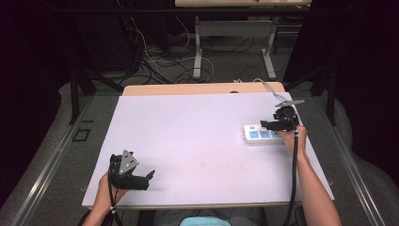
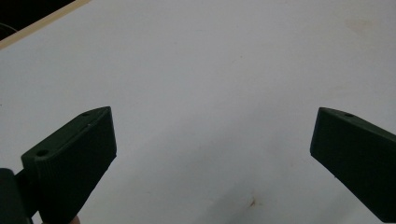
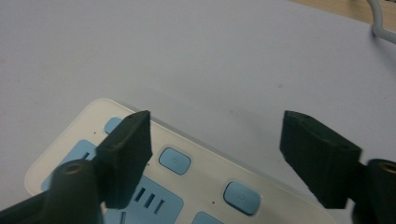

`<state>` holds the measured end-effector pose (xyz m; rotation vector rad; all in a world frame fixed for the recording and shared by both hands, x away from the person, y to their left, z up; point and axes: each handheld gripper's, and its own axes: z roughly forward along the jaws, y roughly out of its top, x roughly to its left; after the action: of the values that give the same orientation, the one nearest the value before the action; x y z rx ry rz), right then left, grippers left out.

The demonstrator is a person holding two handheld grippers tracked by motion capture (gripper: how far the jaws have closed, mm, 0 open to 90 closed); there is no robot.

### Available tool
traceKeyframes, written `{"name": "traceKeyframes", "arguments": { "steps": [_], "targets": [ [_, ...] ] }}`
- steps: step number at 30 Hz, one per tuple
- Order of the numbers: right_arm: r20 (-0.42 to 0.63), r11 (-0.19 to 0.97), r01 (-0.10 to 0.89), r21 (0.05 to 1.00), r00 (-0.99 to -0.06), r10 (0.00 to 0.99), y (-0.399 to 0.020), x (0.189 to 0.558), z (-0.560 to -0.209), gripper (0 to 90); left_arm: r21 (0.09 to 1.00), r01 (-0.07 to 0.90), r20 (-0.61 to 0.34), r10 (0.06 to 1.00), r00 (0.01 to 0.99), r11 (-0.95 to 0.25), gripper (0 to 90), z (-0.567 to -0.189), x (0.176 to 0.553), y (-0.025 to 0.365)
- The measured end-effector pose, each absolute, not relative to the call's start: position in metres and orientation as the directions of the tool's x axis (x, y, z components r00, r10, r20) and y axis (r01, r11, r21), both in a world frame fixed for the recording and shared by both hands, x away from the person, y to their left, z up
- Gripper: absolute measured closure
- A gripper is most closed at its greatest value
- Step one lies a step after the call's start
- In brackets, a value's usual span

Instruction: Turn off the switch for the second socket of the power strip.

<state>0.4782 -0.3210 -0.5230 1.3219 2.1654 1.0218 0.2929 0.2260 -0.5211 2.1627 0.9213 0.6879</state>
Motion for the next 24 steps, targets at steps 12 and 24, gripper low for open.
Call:
{"name": "traceKeyframes", "arguments": {
  "steps": [12,24],
  "targets": [
    [0.05,0.267,0.575,0.774,-0.476,0.878,-0.3199,0.4749,-0.5215,90.0,0.751,0.41,0.194,0.766,0.613,-0.517,0.3,-0.5213,0.2926,0.2258],
    [0.027,0.301,0.573,0.762,-0.493,0.869,-0.3137,0.4743,-0.5215,90.0,0.752,0.401,0.208,0.765,0.609,-0.524,0.4,-0.5211,0.2929,0.2265]
  ]
}}
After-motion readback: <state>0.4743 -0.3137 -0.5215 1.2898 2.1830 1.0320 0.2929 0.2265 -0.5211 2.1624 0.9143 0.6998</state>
